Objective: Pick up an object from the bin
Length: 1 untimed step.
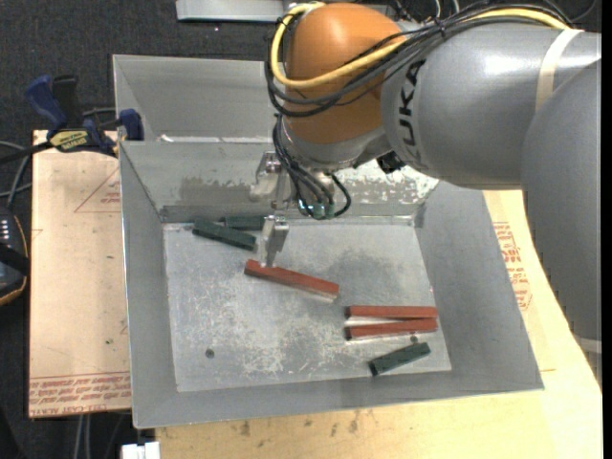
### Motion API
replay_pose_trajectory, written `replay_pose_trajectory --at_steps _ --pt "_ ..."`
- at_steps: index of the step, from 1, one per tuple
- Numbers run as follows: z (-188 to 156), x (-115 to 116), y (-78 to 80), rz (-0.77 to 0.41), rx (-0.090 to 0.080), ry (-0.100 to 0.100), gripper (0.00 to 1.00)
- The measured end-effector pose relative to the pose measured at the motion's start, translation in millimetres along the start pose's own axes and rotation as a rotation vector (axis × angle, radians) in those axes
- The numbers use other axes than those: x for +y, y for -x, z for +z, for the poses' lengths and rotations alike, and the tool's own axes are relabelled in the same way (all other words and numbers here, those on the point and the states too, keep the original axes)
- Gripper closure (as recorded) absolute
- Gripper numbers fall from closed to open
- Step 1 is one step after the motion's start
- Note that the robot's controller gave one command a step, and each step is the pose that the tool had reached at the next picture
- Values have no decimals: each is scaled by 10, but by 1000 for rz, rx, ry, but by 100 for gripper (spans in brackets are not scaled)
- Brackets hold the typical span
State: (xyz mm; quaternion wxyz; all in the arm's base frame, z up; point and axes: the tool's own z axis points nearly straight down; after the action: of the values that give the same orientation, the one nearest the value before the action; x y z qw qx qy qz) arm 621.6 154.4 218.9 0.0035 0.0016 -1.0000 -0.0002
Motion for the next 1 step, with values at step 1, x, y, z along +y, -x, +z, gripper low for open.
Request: replay_pose_trajectory --at_steps 1 --pt "-21 -3 0 1 -2 0 0"
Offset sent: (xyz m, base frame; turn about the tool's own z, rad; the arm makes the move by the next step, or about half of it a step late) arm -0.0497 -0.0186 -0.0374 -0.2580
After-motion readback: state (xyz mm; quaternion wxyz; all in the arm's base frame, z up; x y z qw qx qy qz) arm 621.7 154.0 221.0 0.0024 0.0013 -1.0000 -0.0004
